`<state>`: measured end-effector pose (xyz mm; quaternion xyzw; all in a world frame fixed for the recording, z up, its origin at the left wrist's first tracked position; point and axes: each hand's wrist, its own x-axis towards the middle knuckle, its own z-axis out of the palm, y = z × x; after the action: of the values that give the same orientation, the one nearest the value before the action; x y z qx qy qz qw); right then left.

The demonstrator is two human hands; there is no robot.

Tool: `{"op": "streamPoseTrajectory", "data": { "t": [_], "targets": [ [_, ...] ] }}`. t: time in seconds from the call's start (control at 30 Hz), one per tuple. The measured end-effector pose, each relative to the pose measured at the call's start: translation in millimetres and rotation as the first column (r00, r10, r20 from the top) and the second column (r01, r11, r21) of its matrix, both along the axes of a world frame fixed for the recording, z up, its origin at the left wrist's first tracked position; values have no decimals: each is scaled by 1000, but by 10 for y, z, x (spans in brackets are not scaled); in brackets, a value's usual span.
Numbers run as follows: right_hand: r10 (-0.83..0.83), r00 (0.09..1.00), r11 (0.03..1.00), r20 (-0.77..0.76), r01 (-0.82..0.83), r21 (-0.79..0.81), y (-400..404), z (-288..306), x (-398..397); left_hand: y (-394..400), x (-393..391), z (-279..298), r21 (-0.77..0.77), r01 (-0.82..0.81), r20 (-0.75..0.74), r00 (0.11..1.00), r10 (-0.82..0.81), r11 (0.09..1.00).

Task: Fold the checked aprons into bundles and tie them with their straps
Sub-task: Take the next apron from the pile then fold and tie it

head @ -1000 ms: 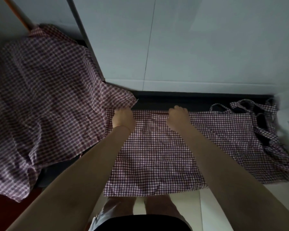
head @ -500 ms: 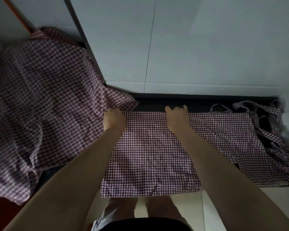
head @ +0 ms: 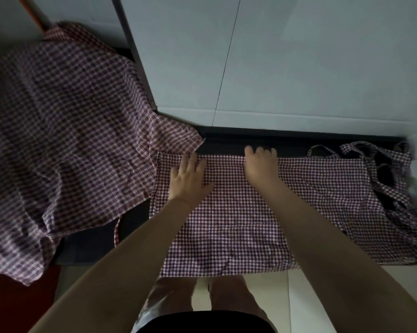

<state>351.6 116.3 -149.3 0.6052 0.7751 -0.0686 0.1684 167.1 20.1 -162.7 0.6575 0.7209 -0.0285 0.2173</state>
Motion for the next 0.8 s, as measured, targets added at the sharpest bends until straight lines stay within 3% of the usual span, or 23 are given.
{"op": "streamPoseTrajectory", "data": {
  "t": [0.17, 0.43, 0.63, 0.7, 0.8],
  "targets": [
    [17, 995, 1000, -99, -17, -6, -17, -1, 15, 302, -105, 115, 127, -72, -9, 997, 74, 989],
    [-7, 989, 998, -149, -2, -60, 21, 79, 48, 518, -193, 170, 6, -76, -19, 997, 76, 997],
    [-102, 902, 966, -419, -11, -260, -17, 190, -162, 487, -182, 340, 11, -60, 133, 989, 57, 998],
    [-78, 905, 962, -417, -42, -272, -30, 212, -262, 454, -222, 412, 5, -62, 95, 994, 61, 998],
    [-51, 955, 965, -292, -28, -261, -37, 242, -253, 411, -394, 512, -73, -75, -67, 995, 70, 995]
  ]
}}
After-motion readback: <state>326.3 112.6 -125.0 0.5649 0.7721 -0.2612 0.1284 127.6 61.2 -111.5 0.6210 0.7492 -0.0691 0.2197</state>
